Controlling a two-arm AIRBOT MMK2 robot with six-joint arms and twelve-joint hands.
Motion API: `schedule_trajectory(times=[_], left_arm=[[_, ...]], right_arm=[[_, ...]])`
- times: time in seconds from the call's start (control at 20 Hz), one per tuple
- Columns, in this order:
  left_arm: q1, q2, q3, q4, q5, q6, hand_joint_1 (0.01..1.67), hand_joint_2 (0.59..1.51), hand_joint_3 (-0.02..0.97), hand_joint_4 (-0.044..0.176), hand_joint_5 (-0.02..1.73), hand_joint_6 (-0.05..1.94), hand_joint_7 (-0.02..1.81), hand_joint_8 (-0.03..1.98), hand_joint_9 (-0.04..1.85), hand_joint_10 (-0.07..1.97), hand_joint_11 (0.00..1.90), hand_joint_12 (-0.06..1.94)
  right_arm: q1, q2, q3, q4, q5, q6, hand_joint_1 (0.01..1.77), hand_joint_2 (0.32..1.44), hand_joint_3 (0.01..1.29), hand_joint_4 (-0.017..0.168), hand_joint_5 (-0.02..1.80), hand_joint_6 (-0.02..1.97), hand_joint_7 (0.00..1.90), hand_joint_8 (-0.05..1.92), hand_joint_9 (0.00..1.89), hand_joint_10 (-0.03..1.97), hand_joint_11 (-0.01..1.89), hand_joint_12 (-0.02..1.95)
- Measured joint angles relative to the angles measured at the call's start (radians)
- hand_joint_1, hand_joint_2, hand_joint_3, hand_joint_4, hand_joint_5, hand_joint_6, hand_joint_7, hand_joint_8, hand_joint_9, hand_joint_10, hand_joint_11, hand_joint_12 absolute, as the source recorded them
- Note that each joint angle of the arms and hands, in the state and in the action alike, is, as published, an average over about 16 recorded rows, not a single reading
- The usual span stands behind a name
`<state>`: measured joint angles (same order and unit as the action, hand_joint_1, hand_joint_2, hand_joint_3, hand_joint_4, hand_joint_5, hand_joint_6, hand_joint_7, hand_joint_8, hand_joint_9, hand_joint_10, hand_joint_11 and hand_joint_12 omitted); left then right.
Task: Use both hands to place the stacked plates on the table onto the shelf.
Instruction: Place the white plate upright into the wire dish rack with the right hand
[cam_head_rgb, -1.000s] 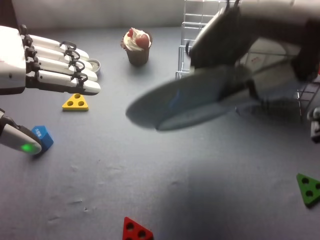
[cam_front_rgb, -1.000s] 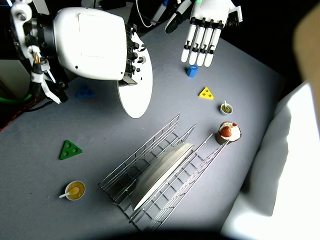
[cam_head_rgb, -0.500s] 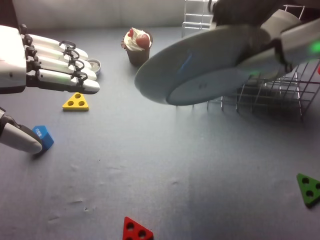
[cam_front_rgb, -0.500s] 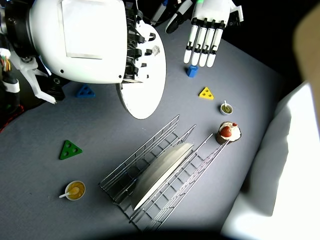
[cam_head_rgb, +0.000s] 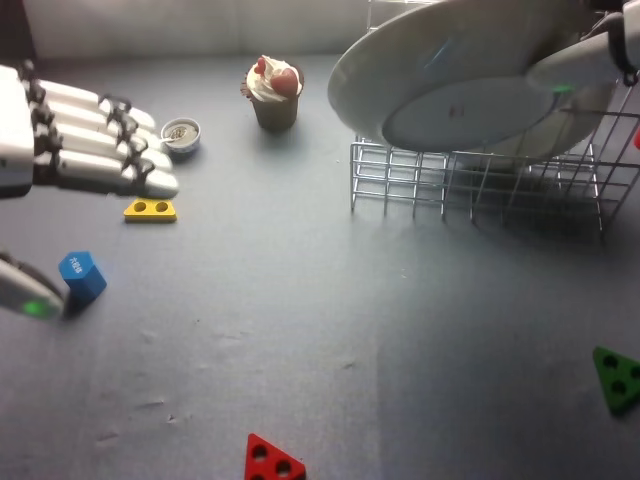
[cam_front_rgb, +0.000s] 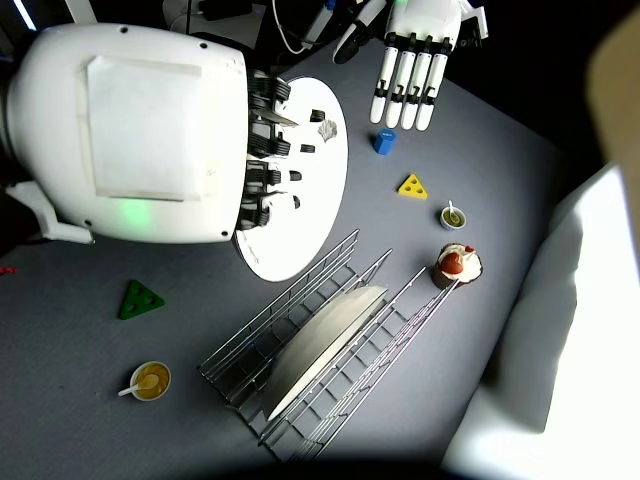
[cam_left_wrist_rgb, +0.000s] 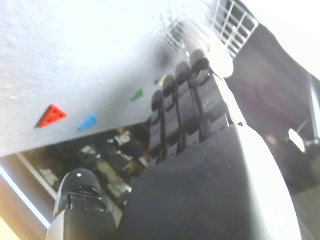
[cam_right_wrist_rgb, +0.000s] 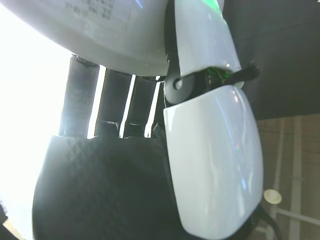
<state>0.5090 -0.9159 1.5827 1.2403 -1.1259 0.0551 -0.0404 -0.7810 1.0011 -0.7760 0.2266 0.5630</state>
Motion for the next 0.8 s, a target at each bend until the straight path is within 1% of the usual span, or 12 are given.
schedule_trajectory(times=[0.25, 0.45, 0.6, 0.8], left_arm=[[0.017, 0.006, -0.001, -0.002, -0.002, 0.002, 0.07, 1.051, 0.017, -0.002, 0.23, 0.01, 0.29, 0.0, 0.28, 0.01, 0.25, 0.01], [0.024, 0.007, -0.001, -0.003, -0.006, 0.005, 0.09, 1.052, 0.017, -0.002, 0.24, 0.01, 0.3, 0.0, 0.29, 0.01, 0.25, 0.01], [0.023, 0.008, -0.004, -0.006, -0.006, 0.007, 0.1, 1.051, 0.017, -0.002, 0.24, 0.01, 0.3, 0.0, 0.29, 0.01, 0.25, 0.01], [0.022, 0.009, -0.012, -0.007, 0.0, 0.008, 0.11, 1.051, 0.018, -0.002, 0.25, 0.01, 0.31, 0.0, 0.29, 0.01, 0.25, 0.01]], right_arm=[[0.0, -0.001, 0.041, -0.056, 0.013, 0.104, 1.49, 0.95, 0.01, -0.008, 0.94, 0.84, 1.14, 0.45, 1.22, 0.48, 1.04, 1.26], [-0.003, -0.003, 0.064, -0.085, 0.02, 0.174, 1.49, 0.96, 0.01, -0.008, 0.93, 0.84, 1.13, 0.5, 1.23, 0.47, 1.04, 1.25], [-0.008, -0.004, 0.079, -0.103, 0.024, 0.219, 1.49, 0.95, 0.01, -0.008, 0.93, 0.84, 1.11, 0.56, 1.22, 0.49, 1.06, 1.09], [-0.018, -0.008, 0.1, -0.122, 0.033, 0.267, 1.49, 0.96, 0.01, -0.008, 0.93, 0.84, 1.1, 0.58, 1.22, 0.51, 1.09, 0.95]])
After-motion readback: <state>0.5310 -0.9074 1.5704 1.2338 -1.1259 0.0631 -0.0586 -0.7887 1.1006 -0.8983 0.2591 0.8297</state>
